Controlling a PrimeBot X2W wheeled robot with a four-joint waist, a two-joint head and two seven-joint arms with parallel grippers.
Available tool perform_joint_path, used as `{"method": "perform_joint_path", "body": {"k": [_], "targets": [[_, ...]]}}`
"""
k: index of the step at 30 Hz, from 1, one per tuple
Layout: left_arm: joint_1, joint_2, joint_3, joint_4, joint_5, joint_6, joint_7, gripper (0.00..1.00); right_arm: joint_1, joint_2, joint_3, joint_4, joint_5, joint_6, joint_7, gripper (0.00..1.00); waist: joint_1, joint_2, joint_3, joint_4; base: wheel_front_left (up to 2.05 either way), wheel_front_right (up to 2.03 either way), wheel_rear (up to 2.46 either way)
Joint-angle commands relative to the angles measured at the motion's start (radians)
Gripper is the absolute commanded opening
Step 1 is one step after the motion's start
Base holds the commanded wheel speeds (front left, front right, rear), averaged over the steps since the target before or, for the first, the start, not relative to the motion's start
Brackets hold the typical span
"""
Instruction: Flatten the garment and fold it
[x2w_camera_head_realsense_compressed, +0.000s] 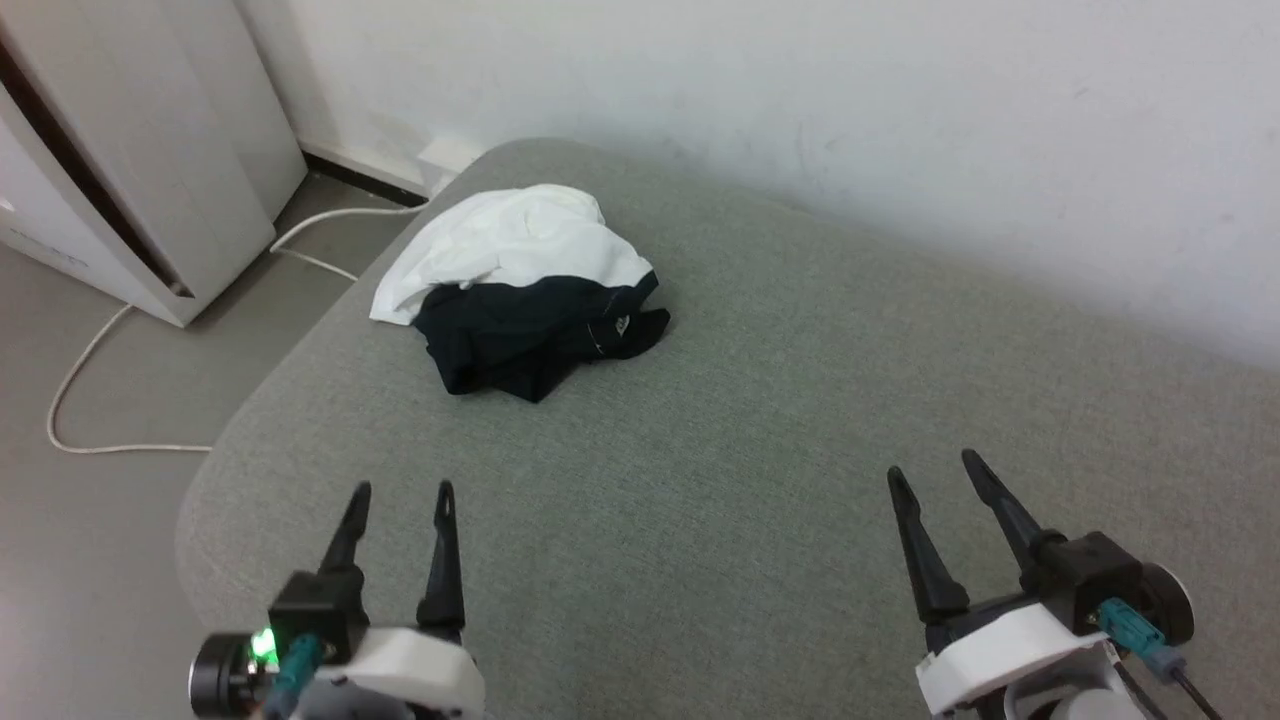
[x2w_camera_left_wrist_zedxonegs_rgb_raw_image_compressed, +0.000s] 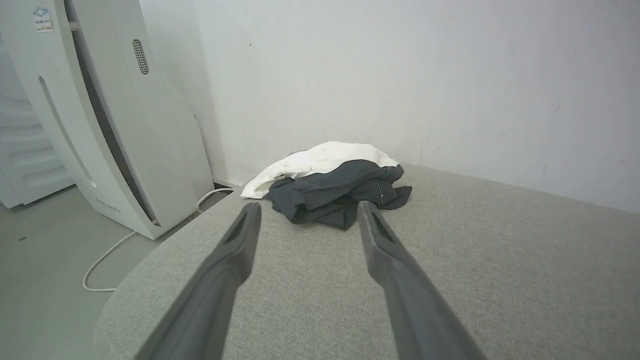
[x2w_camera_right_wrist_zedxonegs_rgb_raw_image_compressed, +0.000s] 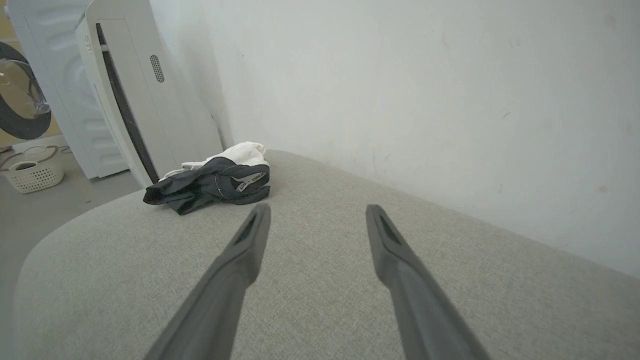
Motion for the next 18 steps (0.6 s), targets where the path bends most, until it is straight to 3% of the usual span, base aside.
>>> {"method": "perform_joint_path", "body": {"k": [1, 6, 12, 18], "targets": [[-0.033, 0.007, 0.001, 0.002, -0.009, -0.011, 0.008, 1.00, -0.017, -0.003, 0.006, -0.015, -0.007, 0.005, 0.006, 1.00, 0.0000, 0.0000, 0.027, -0.018, 0.00, 0.00, 0.00], [-0.155, 0.033, 0.008, 0.043, -0.054, -0.065, 0.097, 1.00, -0.025, -0.025, 0.053, -0.092, -0.022, 0.005, 0.047, 1.00, 0.0000, 0.0000, 0.114, -0.065, 0.00, 0.00, 0.00], [-0.411, 0.059, 0.023, 0.159, -0.105, -0.121, 0.220, 1.00, -0.039, -0.064, 0.106, -0.218, -0.035, 0.005, 0.107, 1.00, 0.0000, 0.0000, 0.253, -0.128, 0.00, 0.00, 0.00], [-0.670, 0.149, 0.037, 0.354, -0.154, -0.208, 0.418, 1.00, -0.067, -0.088, 0.151, -0.321, -0.043, 0.005, 0.149, 1.00, 0.0000, 0.0000, 0.378, -0.212, 0.00, 0.00, 0.00]]}}
